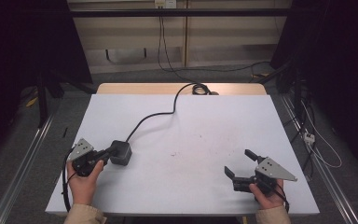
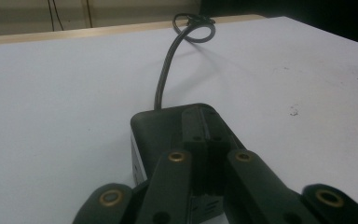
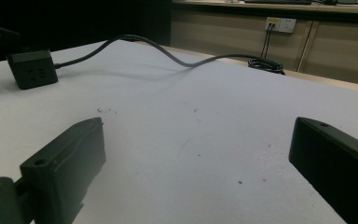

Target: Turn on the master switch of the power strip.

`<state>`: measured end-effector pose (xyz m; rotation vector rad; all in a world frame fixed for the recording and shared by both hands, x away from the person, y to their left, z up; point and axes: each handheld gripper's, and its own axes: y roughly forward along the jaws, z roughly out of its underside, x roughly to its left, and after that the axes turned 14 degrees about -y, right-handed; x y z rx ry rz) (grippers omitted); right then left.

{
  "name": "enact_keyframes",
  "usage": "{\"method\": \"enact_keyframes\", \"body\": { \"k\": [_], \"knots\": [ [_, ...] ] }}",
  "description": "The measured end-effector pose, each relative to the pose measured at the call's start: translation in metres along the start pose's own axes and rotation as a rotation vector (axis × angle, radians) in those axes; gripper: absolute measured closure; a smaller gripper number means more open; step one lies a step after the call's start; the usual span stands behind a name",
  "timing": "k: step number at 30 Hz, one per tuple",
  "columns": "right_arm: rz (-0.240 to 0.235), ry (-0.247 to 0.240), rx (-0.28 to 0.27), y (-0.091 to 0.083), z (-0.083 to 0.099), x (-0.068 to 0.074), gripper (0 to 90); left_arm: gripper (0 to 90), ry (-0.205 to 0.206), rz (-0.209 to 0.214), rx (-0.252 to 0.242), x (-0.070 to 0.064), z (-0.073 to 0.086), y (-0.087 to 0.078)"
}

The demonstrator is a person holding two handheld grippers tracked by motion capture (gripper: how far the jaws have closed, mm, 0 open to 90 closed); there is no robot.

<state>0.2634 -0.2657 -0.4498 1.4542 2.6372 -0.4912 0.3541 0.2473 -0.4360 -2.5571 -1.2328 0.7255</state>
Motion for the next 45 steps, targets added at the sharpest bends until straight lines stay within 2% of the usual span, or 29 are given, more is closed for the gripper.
{"method": "enact_keyframes", "body": {
  "k": [7, 22, 45],
  "knots": [
    [-0.002, 0.004, 0.000, 0.0009, 0.0000, 0.0008, 3.7, 90.0, -0.011, 0.003, -0.006, 0.0004, 0.0009, -0.0001],
    [-0.004, -0.003, 0.000, 0.0011, -0.0003, 0.0011, 3.9, 90.0, 0.007, -0.009, -0.001, -0.0006, 0.0008, 0.0000],
    [-0.005, -0.002, 0.000, 0.0013, -0.0002, 0.0009, 3.9, 90.0, 0.008, -0.011, -0.001, -0.0008, 0.0015, 0.0002]
  ]
}}
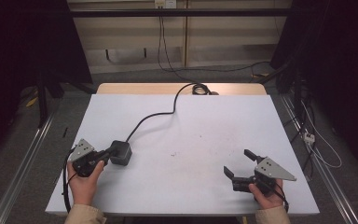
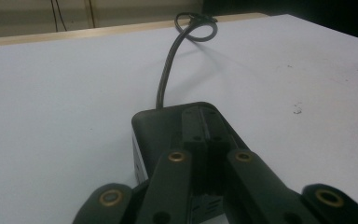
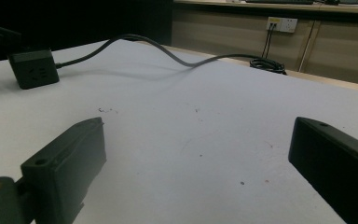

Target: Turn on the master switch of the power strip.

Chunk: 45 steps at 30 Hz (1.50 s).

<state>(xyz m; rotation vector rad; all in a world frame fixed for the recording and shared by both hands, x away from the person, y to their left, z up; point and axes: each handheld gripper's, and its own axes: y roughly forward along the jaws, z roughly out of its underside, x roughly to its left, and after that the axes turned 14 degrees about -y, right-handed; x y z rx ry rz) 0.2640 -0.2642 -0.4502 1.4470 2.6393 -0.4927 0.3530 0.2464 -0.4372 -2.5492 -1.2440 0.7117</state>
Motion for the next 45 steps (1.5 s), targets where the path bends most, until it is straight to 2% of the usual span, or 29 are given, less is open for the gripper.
{"method": "enact_keyframes", "body": {
  "k": [45],
  "knots": [
    [-0.002, 0.002, -0.003, 0.0002, -0.0007, 0.0006, 3.9, 90.0, -0.006, -0.003, 0.003, 0.0001, 0.0004, 0.0004]
  ]
}}
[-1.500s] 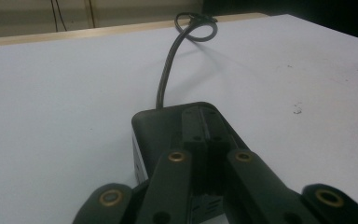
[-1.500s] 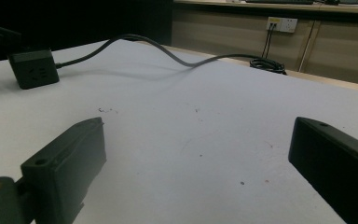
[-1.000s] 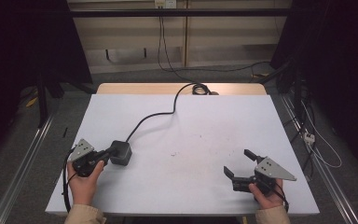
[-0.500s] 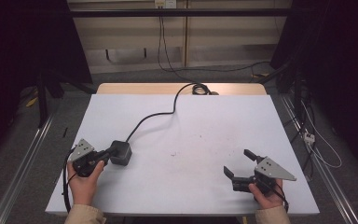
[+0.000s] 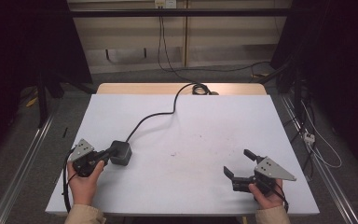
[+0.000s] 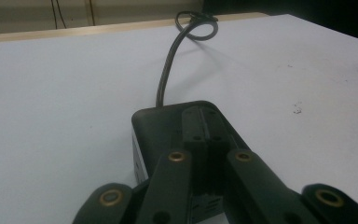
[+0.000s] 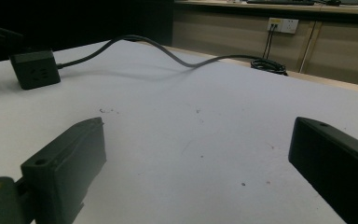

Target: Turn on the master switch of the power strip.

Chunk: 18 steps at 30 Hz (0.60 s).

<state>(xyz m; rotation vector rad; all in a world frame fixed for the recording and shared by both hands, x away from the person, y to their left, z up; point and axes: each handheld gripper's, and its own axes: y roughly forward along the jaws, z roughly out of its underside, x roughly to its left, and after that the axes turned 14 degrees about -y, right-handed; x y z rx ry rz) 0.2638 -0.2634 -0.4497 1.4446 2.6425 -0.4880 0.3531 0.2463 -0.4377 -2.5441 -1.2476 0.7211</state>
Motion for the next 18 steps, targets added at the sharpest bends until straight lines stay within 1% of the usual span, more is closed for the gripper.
{"method": "enact_keyframes", "body": {
  "k": [18],
  "knots": [
    [0.001, -0.001, -0.002, -0.0003, -0.0003, -0.0001, 3.9, 90.0, 0.001, -0.011, 0.007, -0.0018, -0.0007, 0.0002]
  ]
}}
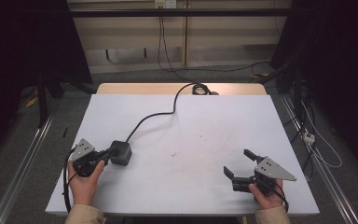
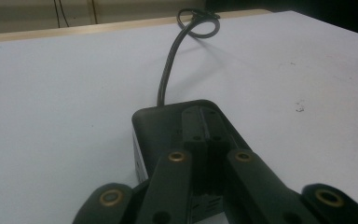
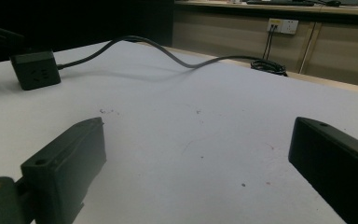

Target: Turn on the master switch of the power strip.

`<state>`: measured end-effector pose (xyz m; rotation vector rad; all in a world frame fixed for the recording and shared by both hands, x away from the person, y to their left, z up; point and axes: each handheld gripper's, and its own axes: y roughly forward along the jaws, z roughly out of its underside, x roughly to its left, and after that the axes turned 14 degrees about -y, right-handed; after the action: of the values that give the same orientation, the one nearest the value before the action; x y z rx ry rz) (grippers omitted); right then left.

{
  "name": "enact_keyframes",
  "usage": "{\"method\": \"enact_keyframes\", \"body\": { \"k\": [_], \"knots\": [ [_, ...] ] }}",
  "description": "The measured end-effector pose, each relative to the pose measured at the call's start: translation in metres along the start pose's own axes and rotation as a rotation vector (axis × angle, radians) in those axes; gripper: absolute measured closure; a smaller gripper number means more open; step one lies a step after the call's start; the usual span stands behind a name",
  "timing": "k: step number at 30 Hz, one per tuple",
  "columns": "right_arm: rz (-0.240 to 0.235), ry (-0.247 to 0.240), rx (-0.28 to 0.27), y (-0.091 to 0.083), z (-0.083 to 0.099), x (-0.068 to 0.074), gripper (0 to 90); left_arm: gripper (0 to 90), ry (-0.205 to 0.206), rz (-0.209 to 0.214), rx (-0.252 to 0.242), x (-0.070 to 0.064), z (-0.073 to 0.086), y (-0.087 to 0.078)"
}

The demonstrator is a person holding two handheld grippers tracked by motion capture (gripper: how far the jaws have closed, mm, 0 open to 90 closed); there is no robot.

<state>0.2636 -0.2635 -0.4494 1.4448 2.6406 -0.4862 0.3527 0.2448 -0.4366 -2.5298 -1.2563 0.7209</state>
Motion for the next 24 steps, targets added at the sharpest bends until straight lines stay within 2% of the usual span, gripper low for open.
{"method": "enact_keyframes", "body": {
  "k": [24],
  "knots": [
    [0.000, -0.003, -0.001, -0.0004, 0.0001, -0.0004, 3.9, 90.0, 0.011, -0.019, 0.012, -0.0027, -0.0012, 0.0003]
  ]
}}
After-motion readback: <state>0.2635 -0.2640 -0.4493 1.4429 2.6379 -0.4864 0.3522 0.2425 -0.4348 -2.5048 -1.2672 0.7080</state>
